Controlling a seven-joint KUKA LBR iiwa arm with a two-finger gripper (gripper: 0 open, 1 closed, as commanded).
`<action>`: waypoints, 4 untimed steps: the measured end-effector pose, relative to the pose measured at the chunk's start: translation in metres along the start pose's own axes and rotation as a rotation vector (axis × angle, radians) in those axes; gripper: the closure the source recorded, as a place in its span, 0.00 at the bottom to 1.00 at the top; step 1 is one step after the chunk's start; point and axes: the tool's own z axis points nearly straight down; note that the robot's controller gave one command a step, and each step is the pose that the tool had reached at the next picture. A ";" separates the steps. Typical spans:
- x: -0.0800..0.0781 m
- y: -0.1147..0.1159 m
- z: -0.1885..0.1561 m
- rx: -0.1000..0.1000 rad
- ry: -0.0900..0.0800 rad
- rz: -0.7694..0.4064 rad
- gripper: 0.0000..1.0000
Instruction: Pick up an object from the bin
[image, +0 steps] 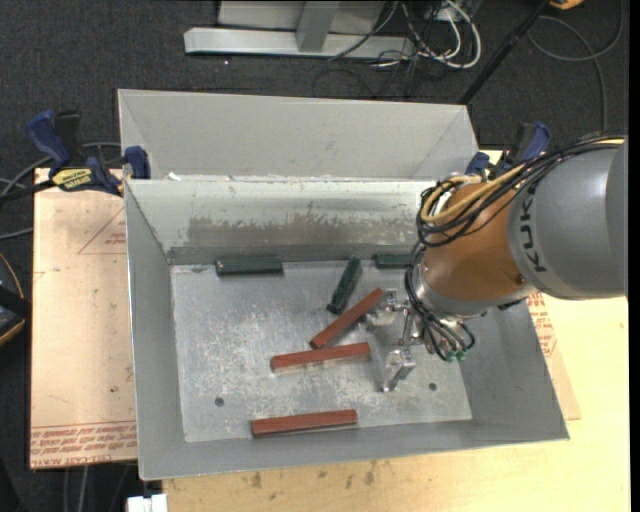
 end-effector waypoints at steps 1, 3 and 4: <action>0.000 0.000 0.000 0.000 0.000 0.000 0.00; -0.024 0.077 -0.004 0.001 -0.008 -0.104 1.00; -0.042 0.074 -0.147 -0.001 0.003 -0.156 1.00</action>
Offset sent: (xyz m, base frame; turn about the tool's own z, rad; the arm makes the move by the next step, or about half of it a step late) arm 0.0138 0.0780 -0.0047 -0.1036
